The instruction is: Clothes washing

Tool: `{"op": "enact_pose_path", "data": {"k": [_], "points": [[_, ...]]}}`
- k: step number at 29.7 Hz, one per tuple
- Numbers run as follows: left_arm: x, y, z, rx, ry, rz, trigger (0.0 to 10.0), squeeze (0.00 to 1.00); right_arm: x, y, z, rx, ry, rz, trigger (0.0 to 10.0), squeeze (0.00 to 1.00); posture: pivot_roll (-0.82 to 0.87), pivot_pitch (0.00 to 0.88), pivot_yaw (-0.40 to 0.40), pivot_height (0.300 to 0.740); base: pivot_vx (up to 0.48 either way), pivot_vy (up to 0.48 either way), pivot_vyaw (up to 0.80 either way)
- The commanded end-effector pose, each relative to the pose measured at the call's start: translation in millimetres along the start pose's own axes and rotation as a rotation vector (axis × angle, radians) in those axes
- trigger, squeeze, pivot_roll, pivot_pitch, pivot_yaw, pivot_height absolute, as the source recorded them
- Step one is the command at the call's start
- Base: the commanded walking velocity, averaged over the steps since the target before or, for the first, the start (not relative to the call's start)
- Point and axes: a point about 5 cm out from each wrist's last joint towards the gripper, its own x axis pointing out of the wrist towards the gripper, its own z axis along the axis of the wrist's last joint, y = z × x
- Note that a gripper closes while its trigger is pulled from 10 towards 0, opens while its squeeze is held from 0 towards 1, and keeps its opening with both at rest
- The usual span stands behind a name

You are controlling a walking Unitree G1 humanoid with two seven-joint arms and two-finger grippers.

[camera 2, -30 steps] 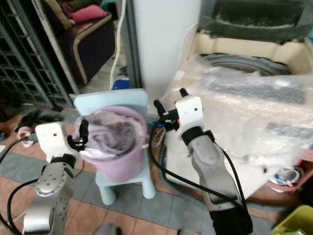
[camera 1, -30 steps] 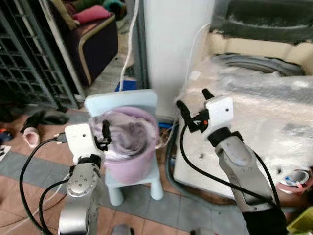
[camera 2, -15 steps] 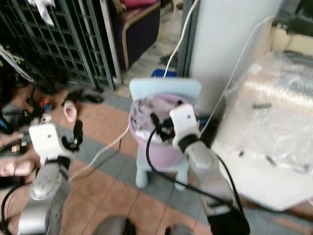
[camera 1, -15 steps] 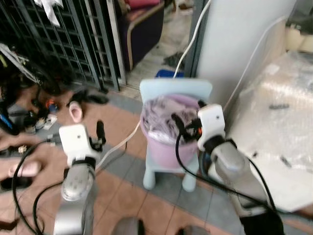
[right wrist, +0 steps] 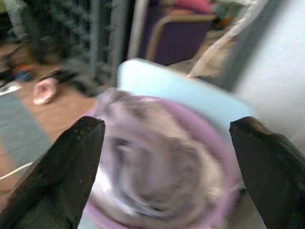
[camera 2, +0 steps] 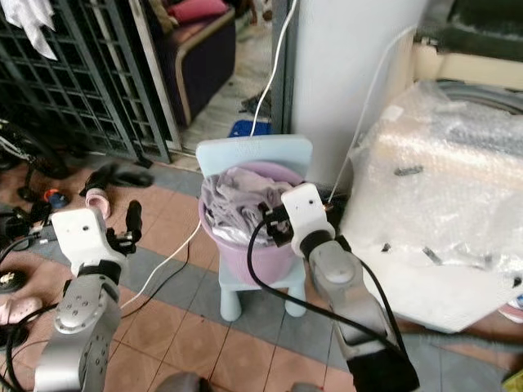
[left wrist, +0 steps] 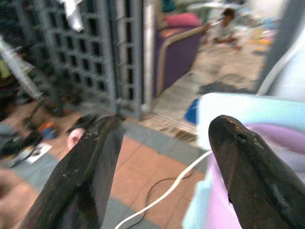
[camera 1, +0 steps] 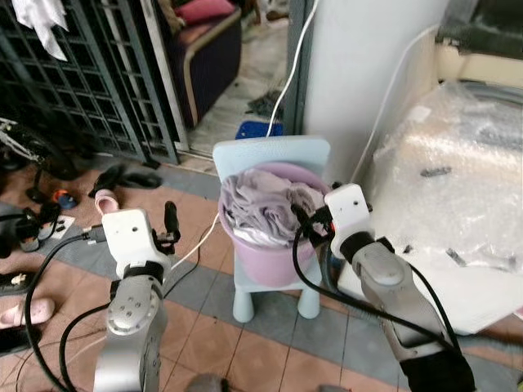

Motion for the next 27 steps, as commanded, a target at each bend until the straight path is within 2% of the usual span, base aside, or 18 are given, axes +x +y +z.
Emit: {"op": "enact_pose_path", "data": {"k": [1,3,6,13,17,22,27], "points": [[0.6,0.8,2.5,-0.006,-0.009,0.008,10.0,0.00,3.4,5.0,4.3,-0.002,-0.002,0.046,10.0,0.00,0.03,0.053,0.037,0.740,0.405,0.000,0.00],[0.4,0.8,2.4,-0.007,-0.008,0.008,10.0,0.00,5.0,9.4,1.8,-0.006,0.021,0.087,10.0,0.00,0.03,0.053,0.037,0.740,0.405,0.000,0.00],[-0.4,0.3,2.3,-0.006,-0.005,0.009,10.0,0.00,9.7,14.8,-11.8,-0.086,0.104,0.166,10.0,0.00,0.04,0.057,0.034,0.740,0.402,0.000,0.00],[-4.0,4.3,2.0,-0.001,0.003,0.024,10.0,0.00,19.4,13.0,-23.5,-0.114,0.174,0.204,10.0,0.00,0.06,0.068,0.018,0.740,0.402,0.000,0.00],[-8.1,6.0,1.0,0.008,0.020,0.038,10.0,0.00,26.2,17.5,-34.9,-0.150,0.231,0.287,10.0,0.00,0.09,0.082,0.006,0.740,0.344,0.000,0.00],[-15.2,6.6,3.4,0.009,0.016,0.041,10.0,0.00,32.0,14.6,-48.2,-0.182,0.312,0.341,10.0,0.00,0.13,0.100,-0.017,0.740,0.000,0.000,0.00],[-25.0,15.1,2.2,0.018,0.033,0.079,10.0,0.00,33.7,12.4,-66.3,-0.149,0.441,0.404,10.0,0.00,0.15,0.123,-0.041,0.740,0.000,0.000,0.00]]}}
